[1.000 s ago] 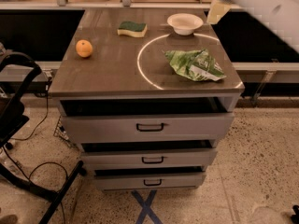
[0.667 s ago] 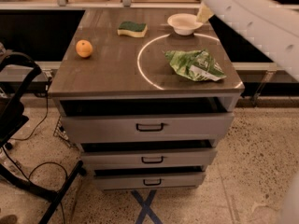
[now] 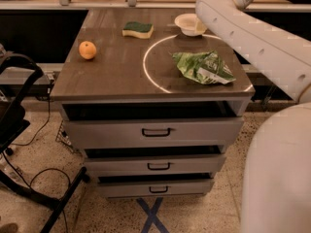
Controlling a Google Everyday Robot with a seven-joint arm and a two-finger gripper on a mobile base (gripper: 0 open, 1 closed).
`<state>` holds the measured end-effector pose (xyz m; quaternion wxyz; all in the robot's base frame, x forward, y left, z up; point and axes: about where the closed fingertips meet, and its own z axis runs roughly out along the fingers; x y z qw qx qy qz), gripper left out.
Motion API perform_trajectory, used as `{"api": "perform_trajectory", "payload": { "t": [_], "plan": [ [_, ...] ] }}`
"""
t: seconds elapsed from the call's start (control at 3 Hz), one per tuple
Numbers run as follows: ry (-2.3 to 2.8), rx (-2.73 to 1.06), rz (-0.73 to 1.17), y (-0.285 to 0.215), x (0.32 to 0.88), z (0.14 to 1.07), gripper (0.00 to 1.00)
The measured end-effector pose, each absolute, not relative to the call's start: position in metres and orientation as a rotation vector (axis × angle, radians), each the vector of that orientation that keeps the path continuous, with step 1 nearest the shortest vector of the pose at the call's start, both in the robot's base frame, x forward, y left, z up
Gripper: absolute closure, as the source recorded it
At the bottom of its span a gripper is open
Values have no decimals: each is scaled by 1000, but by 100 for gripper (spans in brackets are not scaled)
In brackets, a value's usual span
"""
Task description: Move paper bowl near orange
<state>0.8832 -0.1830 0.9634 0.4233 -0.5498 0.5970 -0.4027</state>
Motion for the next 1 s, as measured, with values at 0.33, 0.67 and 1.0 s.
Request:
{"api": "perform_trajectory", "payload": {
  "t": [0.33, 0.67, 1.0],
  "plan": [
    [1488, -1384, -1014, -183, 883, 964, 0],
    [1451, -1379, -952, -177, 893, 948, 0],
    [1383, -1382, -918, -172, 907, 935, 0]
  ]
}}
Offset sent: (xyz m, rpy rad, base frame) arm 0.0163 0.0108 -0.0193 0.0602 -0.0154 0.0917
